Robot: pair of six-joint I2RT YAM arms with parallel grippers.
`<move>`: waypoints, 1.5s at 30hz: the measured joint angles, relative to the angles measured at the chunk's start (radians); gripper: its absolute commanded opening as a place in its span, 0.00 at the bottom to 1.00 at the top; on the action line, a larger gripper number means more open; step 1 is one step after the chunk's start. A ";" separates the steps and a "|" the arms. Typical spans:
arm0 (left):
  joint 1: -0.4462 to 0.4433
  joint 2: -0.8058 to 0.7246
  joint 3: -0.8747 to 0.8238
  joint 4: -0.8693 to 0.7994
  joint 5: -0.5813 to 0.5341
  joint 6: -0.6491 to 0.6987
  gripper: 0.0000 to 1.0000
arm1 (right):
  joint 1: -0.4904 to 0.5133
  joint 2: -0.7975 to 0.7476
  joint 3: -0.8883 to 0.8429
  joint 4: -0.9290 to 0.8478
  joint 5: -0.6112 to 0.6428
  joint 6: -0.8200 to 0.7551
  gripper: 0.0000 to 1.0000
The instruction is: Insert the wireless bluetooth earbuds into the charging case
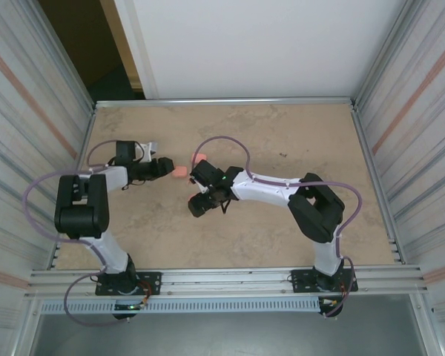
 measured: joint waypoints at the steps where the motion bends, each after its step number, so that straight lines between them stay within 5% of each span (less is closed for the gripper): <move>1: 0.000 -0.040 -0.015 0.003 0.000 -0.001 0.53 | 0.001 0.010 0.012 -0.003 0.004 -0.002 0.82; 21: 0.000 -0.810 -0.369 0.009 -0.076 -0.141 0.65 | 0.006 0.192 0.179 -0.060 0.034 -0.084 0.70; 45: 0.000 -0.909 -0.425 -0.079 -0.073 -0.206 0.66 | 0.026 0.153 0.112 -0.026 0.101 -0.167 0.47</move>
